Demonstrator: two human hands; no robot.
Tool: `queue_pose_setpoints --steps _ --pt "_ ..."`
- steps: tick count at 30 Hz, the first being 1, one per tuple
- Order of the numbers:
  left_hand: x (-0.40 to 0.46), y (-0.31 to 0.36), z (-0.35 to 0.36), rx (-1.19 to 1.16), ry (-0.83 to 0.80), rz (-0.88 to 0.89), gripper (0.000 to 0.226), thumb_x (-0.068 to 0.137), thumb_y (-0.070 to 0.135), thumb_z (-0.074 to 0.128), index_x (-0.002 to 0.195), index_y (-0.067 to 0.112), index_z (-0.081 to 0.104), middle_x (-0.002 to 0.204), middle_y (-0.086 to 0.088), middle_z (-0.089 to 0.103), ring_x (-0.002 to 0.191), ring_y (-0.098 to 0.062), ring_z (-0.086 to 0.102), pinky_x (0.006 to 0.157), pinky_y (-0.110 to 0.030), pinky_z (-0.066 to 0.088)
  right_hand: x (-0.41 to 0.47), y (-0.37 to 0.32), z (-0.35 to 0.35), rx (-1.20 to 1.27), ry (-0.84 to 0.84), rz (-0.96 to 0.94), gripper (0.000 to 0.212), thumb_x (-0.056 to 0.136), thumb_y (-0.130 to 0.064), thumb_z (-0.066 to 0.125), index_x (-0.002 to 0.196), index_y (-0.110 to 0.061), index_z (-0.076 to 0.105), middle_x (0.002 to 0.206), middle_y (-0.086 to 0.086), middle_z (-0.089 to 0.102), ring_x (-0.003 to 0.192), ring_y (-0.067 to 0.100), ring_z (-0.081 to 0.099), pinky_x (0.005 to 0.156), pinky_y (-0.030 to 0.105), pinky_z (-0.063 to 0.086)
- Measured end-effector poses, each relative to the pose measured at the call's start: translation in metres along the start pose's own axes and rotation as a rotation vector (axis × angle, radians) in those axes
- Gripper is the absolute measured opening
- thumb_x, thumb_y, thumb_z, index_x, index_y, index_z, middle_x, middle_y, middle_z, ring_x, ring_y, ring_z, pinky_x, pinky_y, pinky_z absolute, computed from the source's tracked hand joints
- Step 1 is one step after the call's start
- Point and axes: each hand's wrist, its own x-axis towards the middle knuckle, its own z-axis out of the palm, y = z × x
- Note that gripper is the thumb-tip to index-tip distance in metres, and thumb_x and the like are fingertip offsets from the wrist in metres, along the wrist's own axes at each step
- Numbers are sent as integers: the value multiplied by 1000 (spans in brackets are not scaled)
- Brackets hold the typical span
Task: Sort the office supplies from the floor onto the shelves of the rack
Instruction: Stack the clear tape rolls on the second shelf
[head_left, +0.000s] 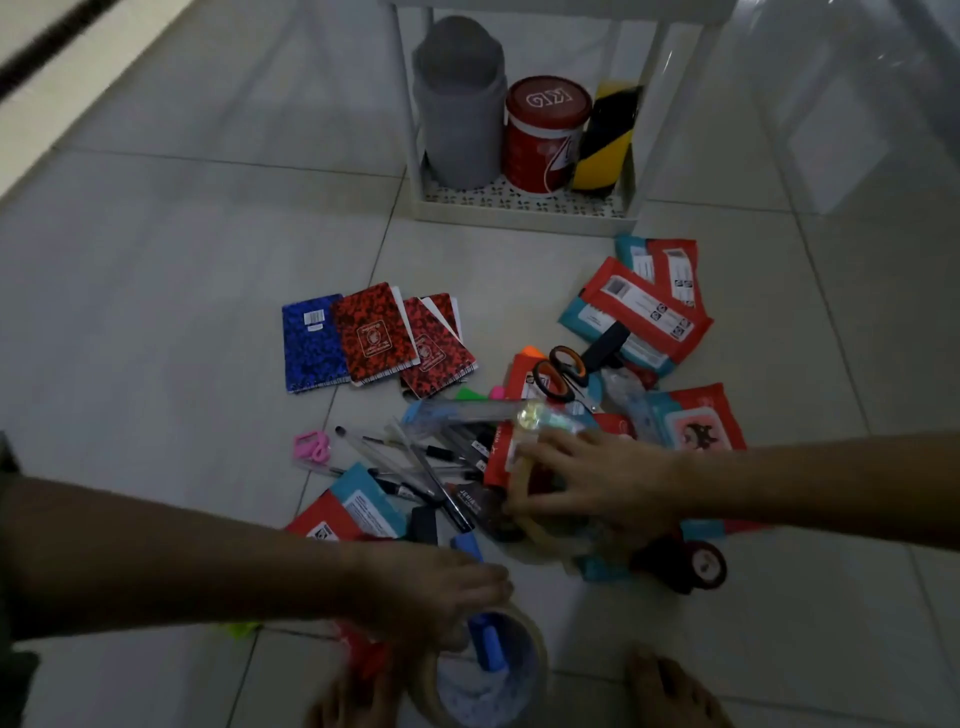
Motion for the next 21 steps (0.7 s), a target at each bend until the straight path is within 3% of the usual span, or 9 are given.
queue_pose_setpoints --steps 2,4,8,11,13,15,17,19,21 --pt "-11 -12 -11 -101 52 -97 40 83 29 66 119 15 57 137 -21 44 126 -31 45 96 -36 50 -5 15 -12 41 97 64 99 77 -51 65 147 -41 -3 154 10 -3 142 33 2 108 49 33" --pt "-28 -24 -20 -196 117 -241 31 71 39 72 95 22 64 122 -16 52 110 -24 50 79 -26 53 -11 30 -27 113 203 167 99 75 -56 64 148 -39 0 153 8 2 140 29 10 102 40 39" --pt "-54 -55 -32 -250 394 -478 34 75 48 56 101 27 59 125 -6 37 107 -10 40 84 -14 45 -14 60 -45 175 420 349 102 71 -58 67 148 -38 3 152 13 8 138 31 18 99 39 41" --pt "-68 -78 -32 -294 545 -743 55 80 63 49 114 22 60 127 -10 45 113 -11 39 94 -28 48 -11 86 -53 159 428 483 102 71 -58 66 148 -38 2 151 14 13 136 33 21 100 42 41" --pt "-73 -94 -33 -349 551 -920 63 74 66 49 107 14 66 122 -14 50 111 -17 43 94 -37 48 -9 97 -55 188 403 554 105 70 -57 68 149 -34 2 149 13 17 135 33 24 101 43 41" --pt "-75 -109 -38 -416 576 -1094 69 64 64 48 103 10 66 114 -10 48 101 -20 47 89 -30 44 -6 106 -56 266 400 611 108 70 -57 68 150 -29 1 149 12 20 135 34 25 102 44 38" --pt "-76 -122 -44 -486 617 -1229 55 64 58 57 98 16 63 107 -7 43 97 -20 47 85 -23 37 -5 113 -57 341 421 648 110 70 -57 68 150 -25 0 149 13 23 135 35 27 104 44 37" --pt "-78 -135 -53 -515 694 -1288 40 63 52 62 89 22 58 101 -4 41 99 -24 48 81 -24 37 -5 120 -63 393 472 672 110 70 -56 69 150 -24 0 150 12 24 135 34 30 104 42 36" --pt "-81 -148 -67 -496 801 -1290 49 56 59 52 83 18 56 96 -3 42 99 -25 49 81 -33 45 -8 128 -74 422 554 694 109 71 -55 69 150 -25 0 151 10 23 136 33 30 104 42 36"
